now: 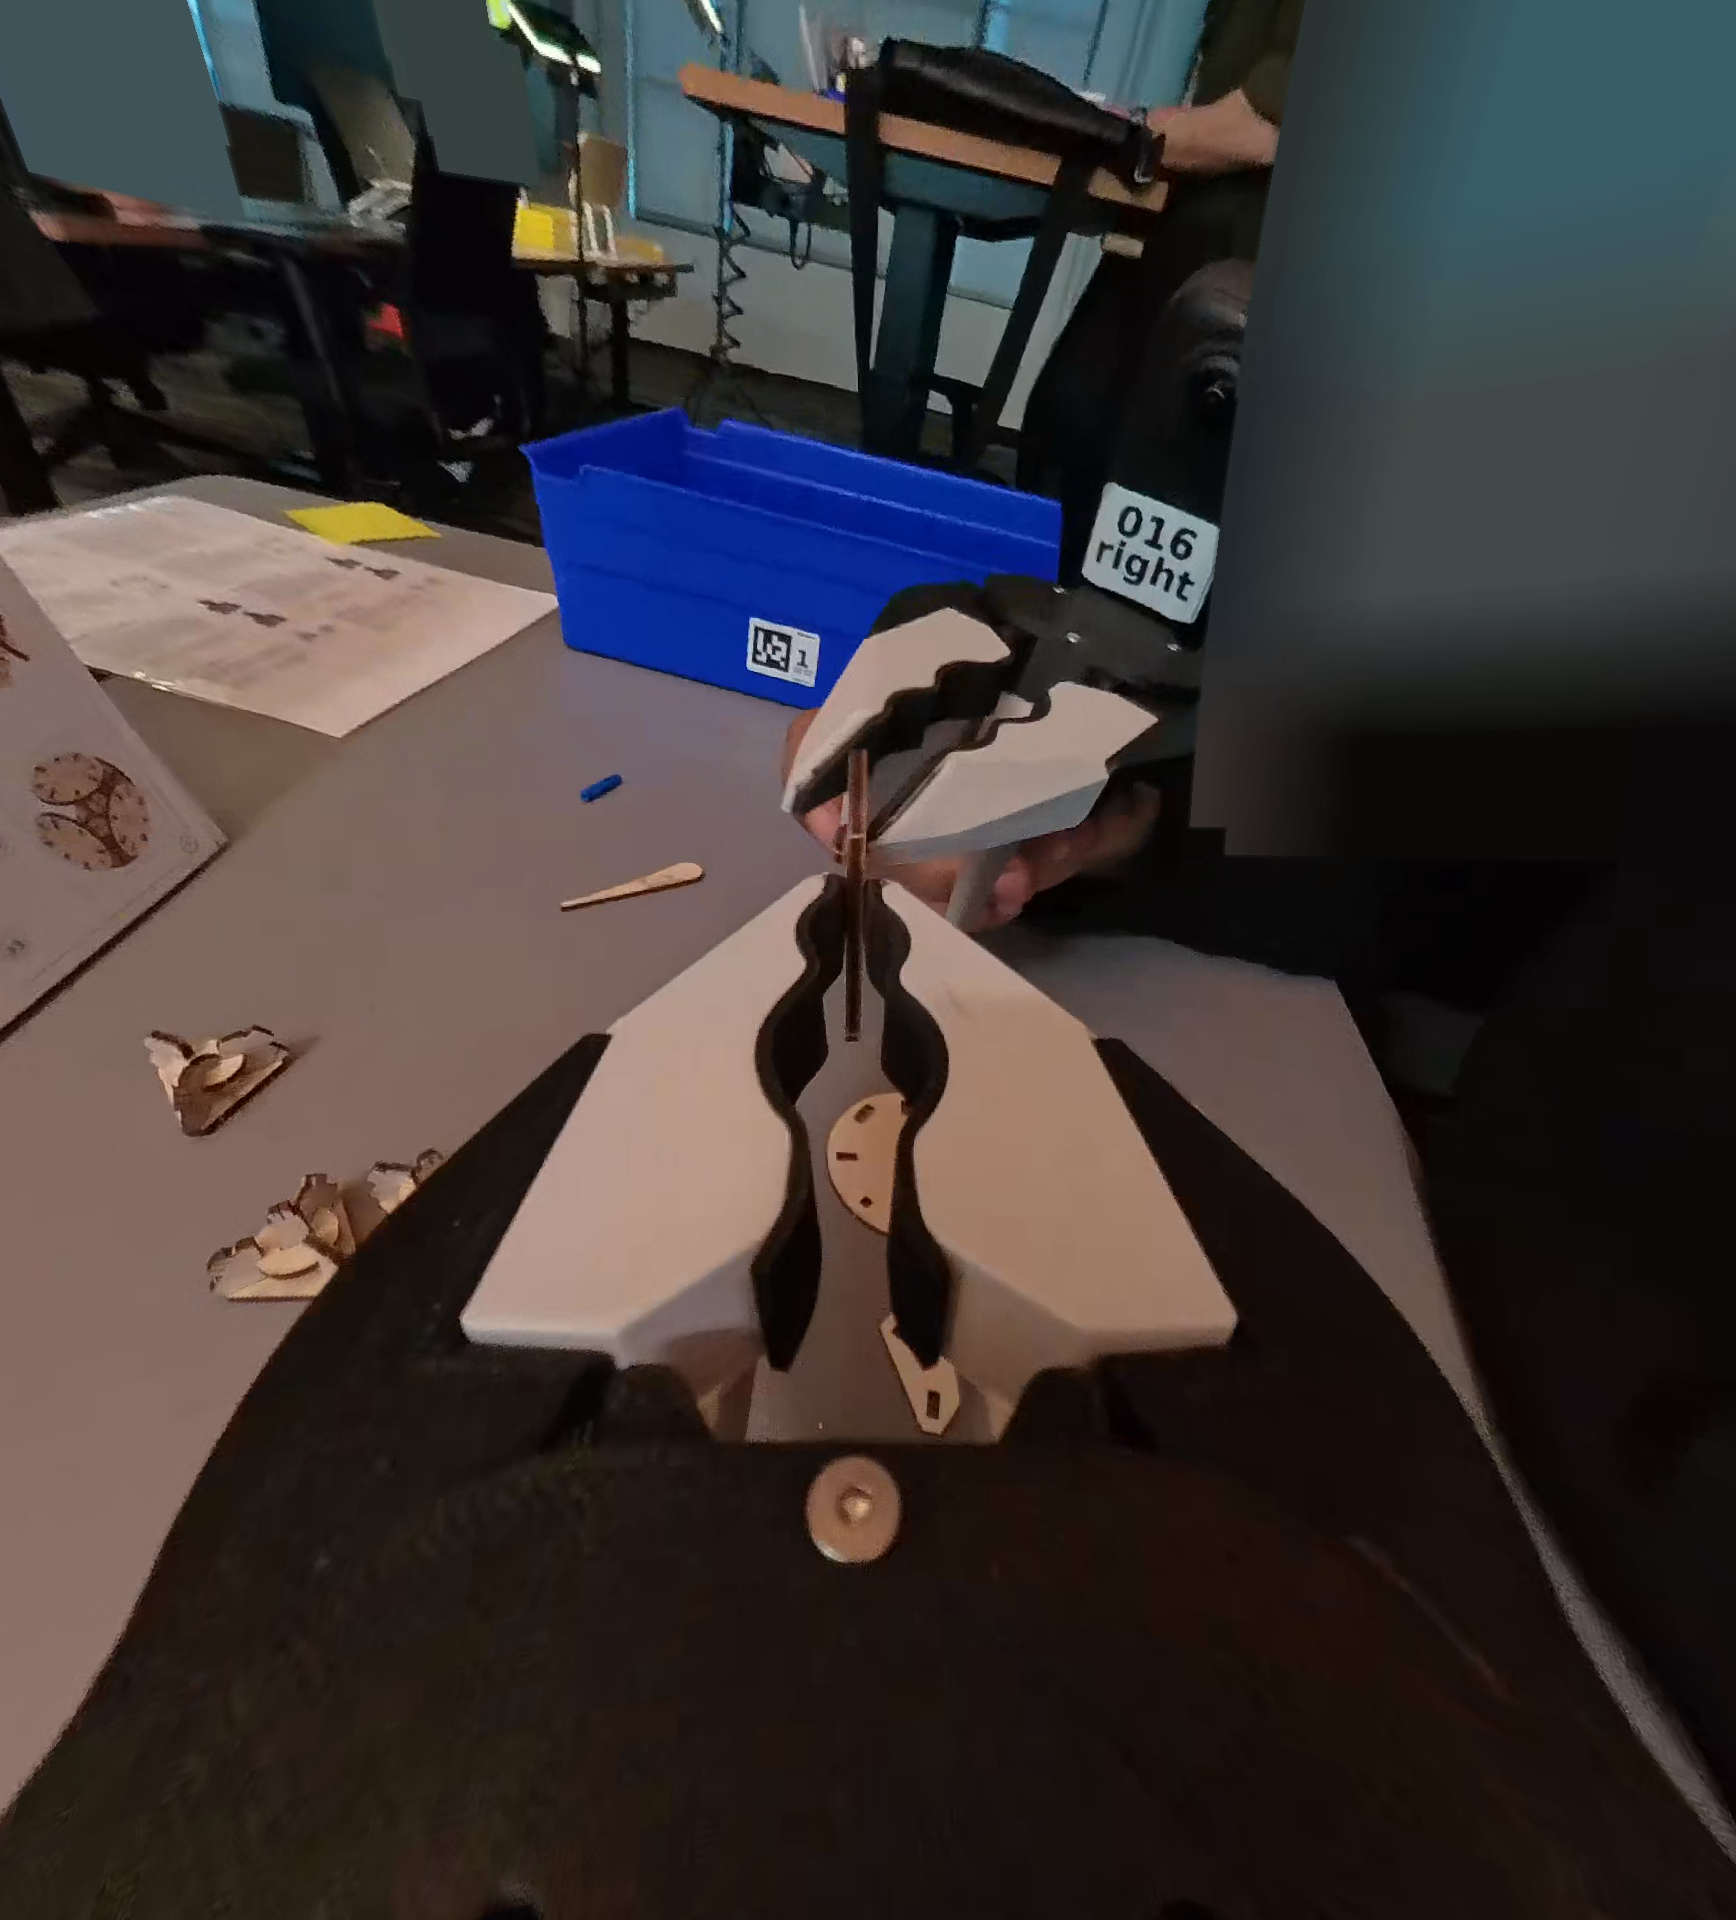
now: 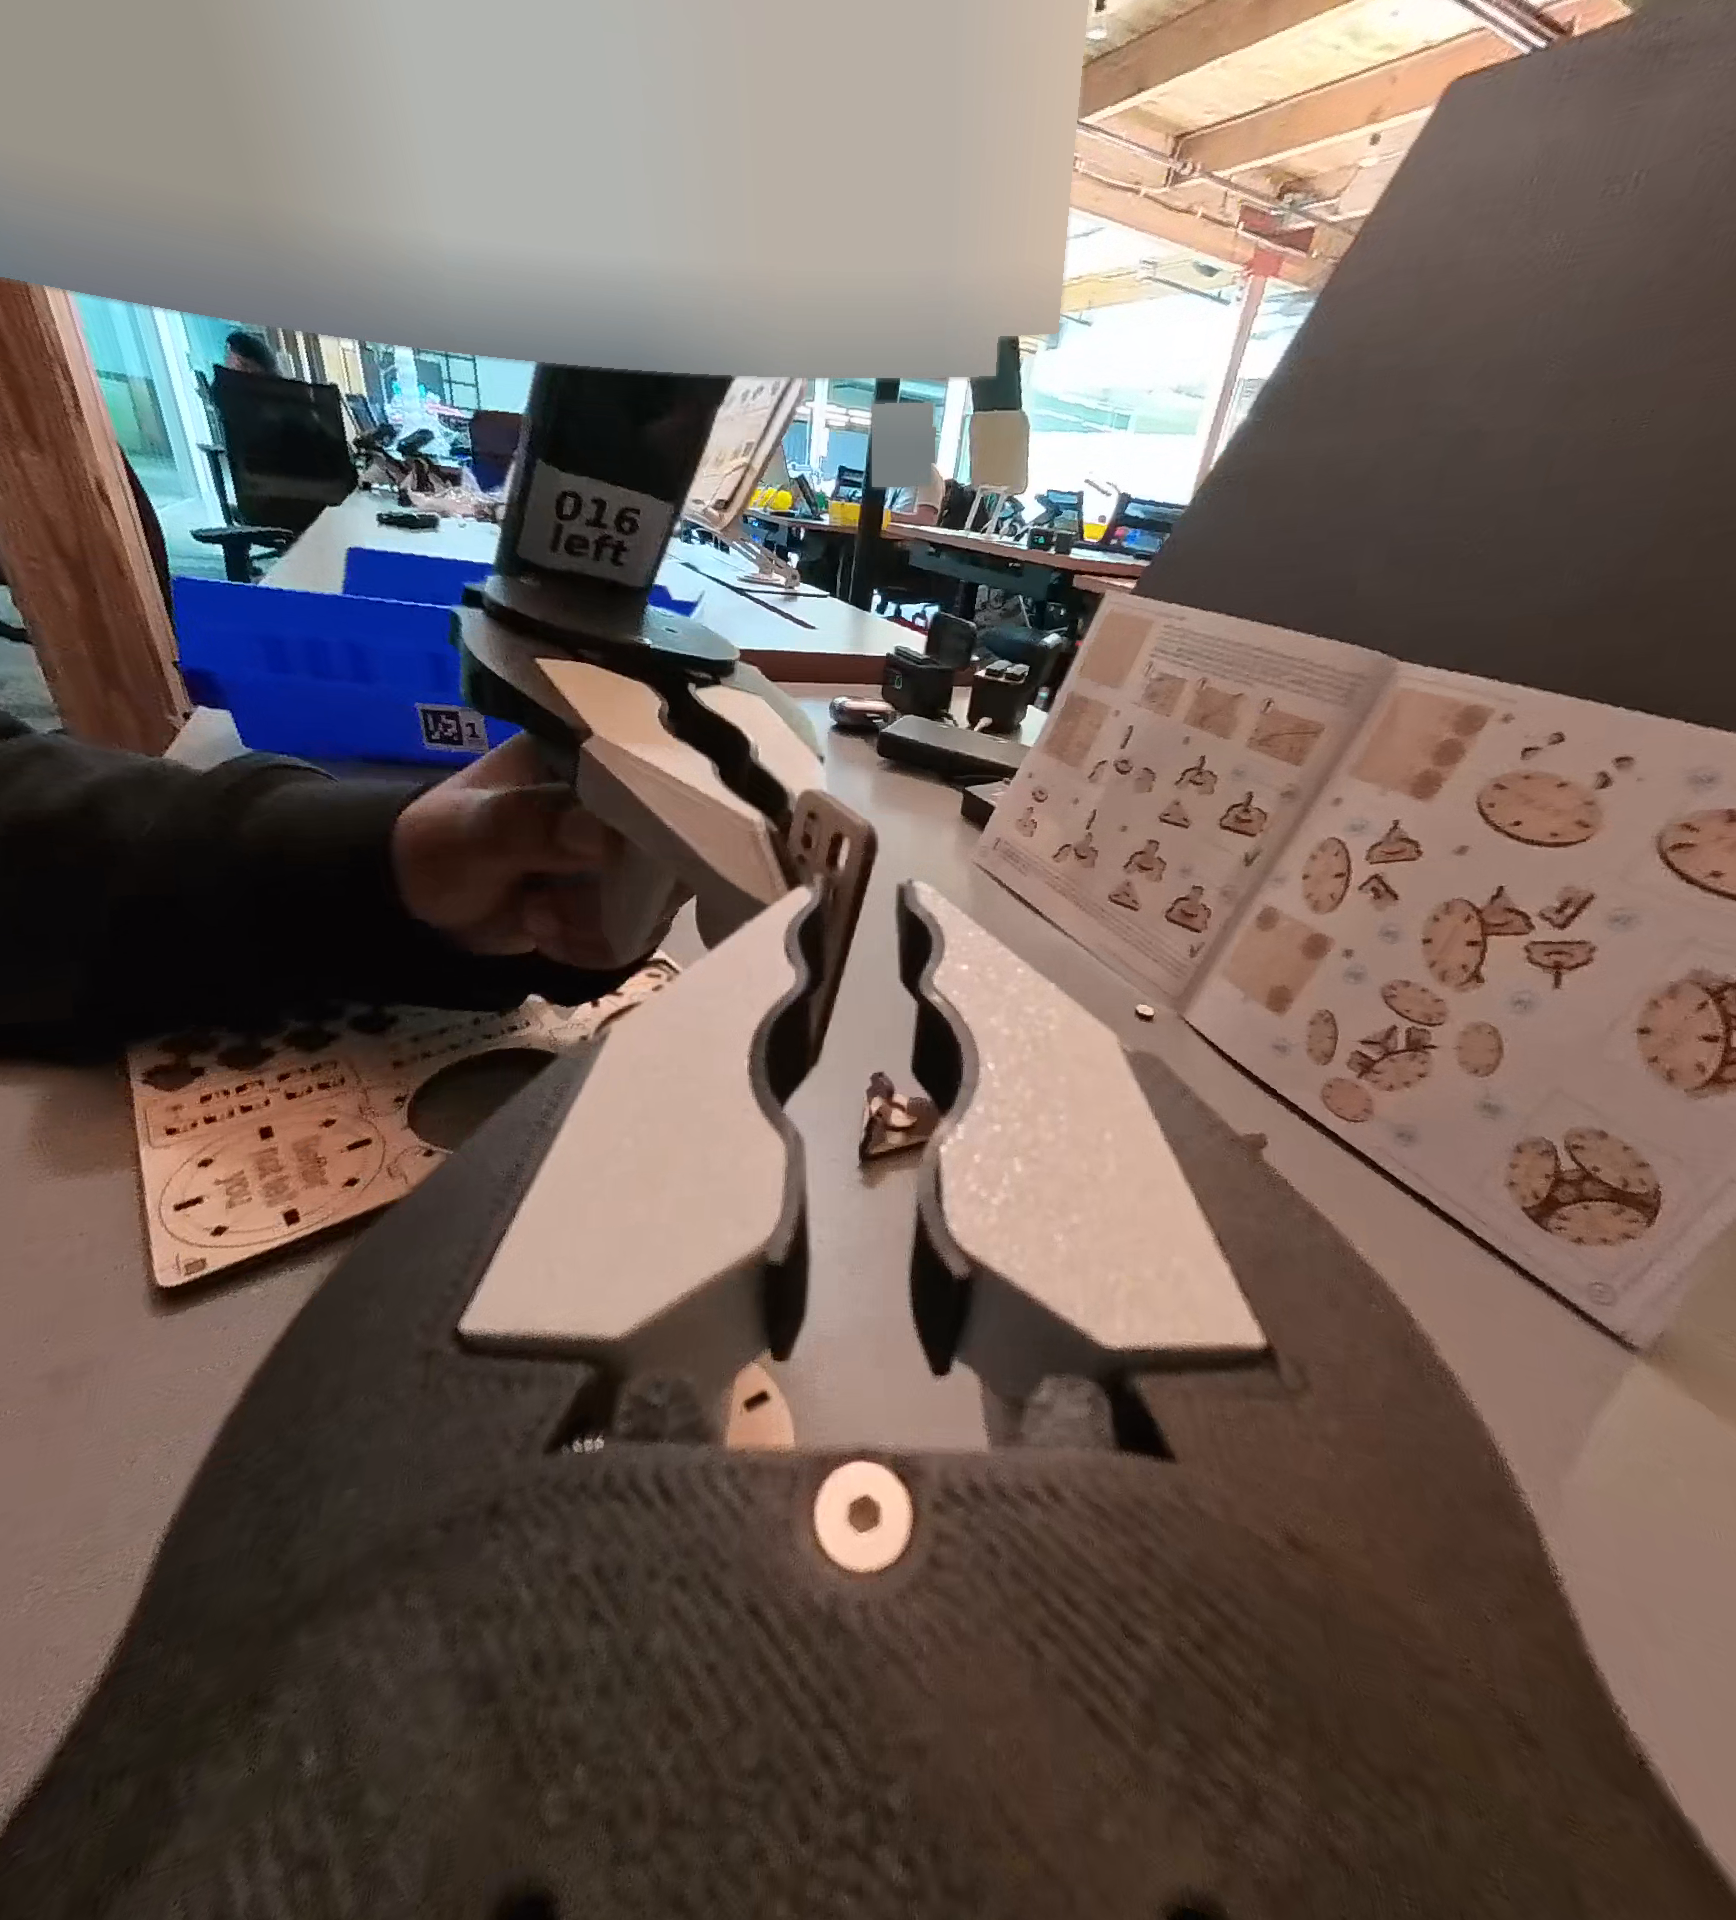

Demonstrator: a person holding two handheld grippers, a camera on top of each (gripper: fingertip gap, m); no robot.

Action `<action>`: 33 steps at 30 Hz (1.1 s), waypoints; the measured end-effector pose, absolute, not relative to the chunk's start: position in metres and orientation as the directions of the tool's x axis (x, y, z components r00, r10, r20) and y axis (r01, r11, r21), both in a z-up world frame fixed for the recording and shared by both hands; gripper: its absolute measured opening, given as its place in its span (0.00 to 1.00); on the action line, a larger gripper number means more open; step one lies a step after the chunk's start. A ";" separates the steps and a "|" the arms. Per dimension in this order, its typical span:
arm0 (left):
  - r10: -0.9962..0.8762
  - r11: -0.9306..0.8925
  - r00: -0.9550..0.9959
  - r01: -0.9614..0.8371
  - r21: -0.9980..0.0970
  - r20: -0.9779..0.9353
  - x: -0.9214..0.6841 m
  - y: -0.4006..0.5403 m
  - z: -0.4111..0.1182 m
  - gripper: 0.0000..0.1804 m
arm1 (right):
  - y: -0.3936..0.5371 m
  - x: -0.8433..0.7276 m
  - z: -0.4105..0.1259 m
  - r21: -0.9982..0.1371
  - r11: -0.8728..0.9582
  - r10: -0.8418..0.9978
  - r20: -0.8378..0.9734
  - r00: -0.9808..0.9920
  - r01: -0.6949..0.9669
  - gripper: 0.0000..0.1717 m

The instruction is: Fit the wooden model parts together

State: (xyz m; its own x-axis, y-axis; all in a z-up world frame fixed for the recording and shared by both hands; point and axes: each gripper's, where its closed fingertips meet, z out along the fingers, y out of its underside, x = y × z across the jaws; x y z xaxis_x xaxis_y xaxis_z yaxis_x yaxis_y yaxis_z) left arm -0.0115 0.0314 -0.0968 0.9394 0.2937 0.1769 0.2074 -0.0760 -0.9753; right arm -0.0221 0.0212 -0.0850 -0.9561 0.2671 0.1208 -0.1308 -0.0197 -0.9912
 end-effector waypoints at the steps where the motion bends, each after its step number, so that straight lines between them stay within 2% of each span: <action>1: 0.298 -0.069 0.941 0.188 -0.980 0.160 -0.011 0.031 -0.095 0.00 | 0.021 -0.021 -0.083 -0.990 -0.026 0.264 0.127 -0.956 -0.138 0.05; 4: 0.335 -0.108 0.940 0.101 -0.989 0.060 -0.008 0.033 -0.092 0.00 | 0.021 -0.015 -0.079 -0.986 -0.043 0.247 0.145 -0.958 -0.160 0.02; 8: 0.416 -0.199 0.894 -0.088 -0.976 -0.166 -0.006 0.033 -0.085 0.00 | 0.021 -0.011 -0.071 -0.974 -0.045 0.267 0.204 -0.942 -0.224 0.01; 11: 0.427 -0.218 0.864 -0.189 -0.957 -0.268 -0.001 0.033 -0.079 0.00 | 0.022 -0.004 -0.064 -0.924 -0.016 0.319 0.356 -0.878 -0.381 0.02; 14: 0.370 -0.155 0.908 -0.148 -0.977 -0.197 0.006 0.034 -0.077 0.00 | 0.022 0.005 -0.061 -0.855 0.021 0.319 0.497 -0.807 -0.519 0.01; 17: 0.296 -0.082 0.949 -0.089 -0.993 -0.110 0.013 0.034 -0.073 0.00 | 0.022 0.012 -0.059 -0.807 0.035 0.314 0.569 -0.760 -0.590 0.02; 25: 0.318 -0.105 0.915 -0.226 -0.968 -0.248 0.020 0.035 -0.067 0.00 | 0.022 0.021 -0.053 -0.784 0.008 0.306 0.593 -0.745 -0.621 0.02; 33: 0.253 0.026 0.953 -0.178 -0.984 -0.166 0.028 0.030 -0.053 0.06 | 0.025 0.029 -0.049 -0.758 -0.008 0.281 0.624 -0.729 -0.652 0.01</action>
